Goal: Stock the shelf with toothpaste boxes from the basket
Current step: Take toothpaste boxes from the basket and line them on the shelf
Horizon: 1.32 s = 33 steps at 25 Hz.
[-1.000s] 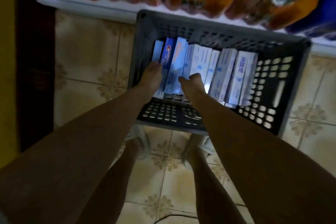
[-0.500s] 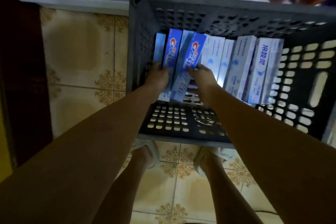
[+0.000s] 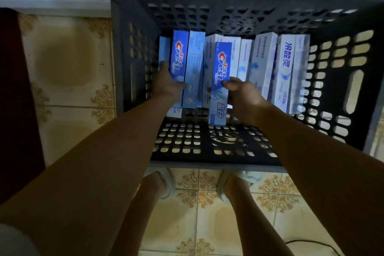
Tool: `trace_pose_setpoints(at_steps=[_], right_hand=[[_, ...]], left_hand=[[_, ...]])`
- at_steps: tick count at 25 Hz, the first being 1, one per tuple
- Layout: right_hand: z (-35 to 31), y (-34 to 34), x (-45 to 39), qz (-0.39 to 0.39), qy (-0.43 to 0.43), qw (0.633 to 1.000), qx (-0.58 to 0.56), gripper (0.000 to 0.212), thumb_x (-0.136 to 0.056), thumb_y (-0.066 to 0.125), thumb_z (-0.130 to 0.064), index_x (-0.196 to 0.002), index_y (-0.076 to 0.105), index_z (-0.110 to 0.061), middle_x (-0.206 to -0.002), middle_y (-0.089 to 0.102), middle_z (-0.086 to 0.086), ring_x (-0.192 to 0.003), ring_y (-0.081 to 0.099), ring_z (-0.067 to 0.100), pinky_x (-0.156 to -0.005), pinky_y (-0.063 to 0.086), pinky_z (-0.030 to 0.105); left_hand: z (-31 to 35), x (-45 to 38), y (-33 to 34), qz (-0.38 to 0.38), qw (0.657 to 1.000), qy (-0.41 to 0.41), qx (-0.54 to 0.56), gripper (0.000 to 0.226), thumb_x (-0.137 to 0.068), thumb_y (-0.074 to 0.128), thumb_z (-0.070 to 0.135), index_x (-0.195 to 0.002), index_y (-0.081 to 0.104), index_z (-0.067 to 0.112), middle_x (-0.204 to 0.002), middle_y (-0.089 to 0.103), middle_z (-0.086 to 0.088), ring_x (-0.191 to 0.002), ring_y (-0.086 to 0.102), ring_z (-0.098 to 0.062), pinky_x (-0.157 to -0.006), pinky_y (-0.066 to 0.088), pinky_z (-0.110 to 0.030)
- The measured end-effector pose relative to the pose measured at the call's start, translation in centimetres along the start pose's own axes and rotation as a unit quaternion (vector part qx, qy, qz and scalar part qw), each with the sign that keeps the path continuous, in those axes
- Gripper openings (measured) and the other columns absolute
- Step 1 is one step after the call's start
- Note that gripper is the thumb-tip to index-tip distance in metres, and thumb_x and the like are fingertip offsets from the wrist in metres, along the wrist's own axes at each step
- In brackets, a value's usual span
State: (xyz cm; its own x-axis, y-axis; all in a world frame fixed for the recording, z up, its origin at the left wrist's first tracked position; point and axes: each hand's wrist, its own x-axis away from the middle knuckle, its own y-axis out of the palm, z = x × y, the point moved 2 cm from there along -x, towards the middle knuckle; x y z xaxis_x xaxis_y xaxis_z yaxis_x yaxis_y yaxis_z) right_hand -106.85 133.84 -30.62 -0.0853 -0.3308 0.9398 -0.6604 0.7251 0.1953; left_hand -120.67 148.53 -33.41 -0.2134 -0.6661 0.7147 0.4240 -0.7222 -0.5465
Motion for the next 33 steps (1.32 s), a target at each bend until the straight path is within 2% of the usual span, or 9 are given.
trace_pose_setpoints(at_steps=[5, 11, 14, 18, 23, 26, 28, 30, 33], right_hand=[[0.9, 0.4, 2.0, 0.022, 0.014, 1.000, -0.008, 0.025, -0.085, 0.060, -0.021, -0.109, 0.055, -0.016, -0.111, 0.067, 0.018, -0.105, 0.064, 0.036, -0.096, 0.048, 0.049], [-3.8, 3.2, 12.1, 0.042, -0.086, 0.969, 0.230, 0.041, -0.077, 0.081, -0.029, -0.111, 0.060, -0.017, -0.096, 0.069, -0.002, -0.081, 0.066, 0.009, -0.060, 0.051, 0.018], [-6.5, 4.3, 17.7, 0.035, -0.115, 0.948, 0.294, 0.050, -0.071, 0.086, -0.022, -0.112, 0.059, -0.013, -0.101, 0.069, 0.002, -0.084, 0.067, 0.012, -0.060, 0.053, 0.019], [-11.3, 5.2, 28.3, 0.024, -0.166, 0.921, 0.352, 0.046, -0.071, 0.085, -0.015, -0.105, 0.055, -0.014, -0.098, 0.066, 0.005, -0.076, 0.065, 0.014, -0.059, 0.055, 0.024], [-17.7, 6.7, 43.7, -0.014, -0.231, 0.898, 0.374, 0.048, -0.076, 0.083, -0.014, -0.113, 0.051, -0.018, -0.100, 0.063, 0.000, -0.082, 0.065, 0.014, -0.062, 0.054, 0.023], [-22.3, 7.1, 51.8, -0.037, -0.273, 0.869, 0.412, 0.052, -0.076, 0.083, -0.014, -0.118, 0.053, -0.016, -0.096, 0.064, 0.003, -0.074, 0.063, 0.014, -0.061, 0.054, 0.026], [-25.5, 7.6, 56.6, -0.053, -0.297, 0.843, 0.446, 0.051, -0.075, 0.083, -0.014, -0.117, 0.055, -0.017, -0.094, 0.066, 0.001, -0.074, 0.064, 0.013, -0.061, 0.054, 0.023], [-28.3, 8.4, 60.9, -0.070, -0.317, 0.812, 0.485, 0.049, -0.074, 0.083, -0.015, -0.115, 0.056, -0.017, -0.095, 0.067, 0.000, -0.078, 0.066, 0.016, -0.064, 0.056, 0.024], [-31.3, 9.6, 65.6, -0.085, -0.332, 0.783, 0.519, 0.047, -0.075, 0.082, -0.012, -0.113, 0.055, -0.012, -0.092, 0.069, 0.010, -0.069, 0.068, 0.021, -0.059, 0.056, 0.027]], left_hand=[[1.2, 3.1, -2.0, -0.032, 0.996, -0.054, 0.061, 0.050, -0.083, 0.071, 0.015, -0.125, 0.044, 0.009, -0.110, 0.054, 0.000, -0.094, 0.056, -0.017, -0.072, 0.047, -0.028], [6.2, 11.5, -6.4, -0.122, 0.947, -0.151, 0.255, 0.048, -0.078, 0.077, 0.009, -0.115, 0.049, 0.022, -0.111, 0.066, -0.002, -0.091, 0.068, -0.020, -0.059, 0.058, -0.035], [9.9, 16.2, -9.2, -0.141, 0.917, -0.165, 0.336, 0.048, -0.079, 0.076, 0.005, -0.121, 0.055, 0.015, -0.112, 0.069, -0.011, -0.091, 0.071, -0.025, -0.060, 0.060, -0.035], [15.5, 24.6, -15.2, -0.141, 0.902, -0.145, 0.381, 0.041, -0.083, 0.073, 0.003, -0.120, 0.056, 0.006, -0.107, 0.071, -0.016, -0.080, 0.074, -0.025, -0.061, 0.060, -0.035], [23.3, 35.5, -25.4, -0.130, 0.864, -0.111, 0.473, 0.040, -0.086, 0.072, 0.017, -0.122, 0.059, 0.013, -0.124, 0.066, -0.013, -0.106, 0.066, -0.029, -0.070, 0.061, -0.044], [27.3, 40.2, -33.5, -0.103, 0.840, -0.023, 0.533, 0.044, -0.085, 0.070, 0.021, -0.127, 0.055, 0.016, -0.120, 0.066, -0.013, -0.089, 0.073, -0.020, -0.066, 0.062, -0.039], [29.9, 43.4, -39.2, -0.116, 0.881, 0.063, 0.454, 0.057, -0.067, 0.084, 0.021, -0.117, 0.057, 0.015, -0.105, 0.070, -0.010, -0.081, 0.074, -0.018, -0.064, 0.061, -0.037], [32.3, 46.2, -43.8, -0.171, 0.945, 0.127, 0.249, 0.067, -0.052, 0.093, 0.028, -0.110, 0.064, 0.014, -0.104, 0.072, -0.009, -0.092, 0.072, -0.021, -0.077, 0.060, -0.041], [36.6, 50.1, -48.3, -0.170, 0.969, 0.170, -0.057, 0.050, -0.061, 0.091, 0.037, -0.107, 0.072, 0.030, -0.117, 0.067, -0.005, -0.106, 0.065, -0.020, -0.088, 0.052, -0.044]])
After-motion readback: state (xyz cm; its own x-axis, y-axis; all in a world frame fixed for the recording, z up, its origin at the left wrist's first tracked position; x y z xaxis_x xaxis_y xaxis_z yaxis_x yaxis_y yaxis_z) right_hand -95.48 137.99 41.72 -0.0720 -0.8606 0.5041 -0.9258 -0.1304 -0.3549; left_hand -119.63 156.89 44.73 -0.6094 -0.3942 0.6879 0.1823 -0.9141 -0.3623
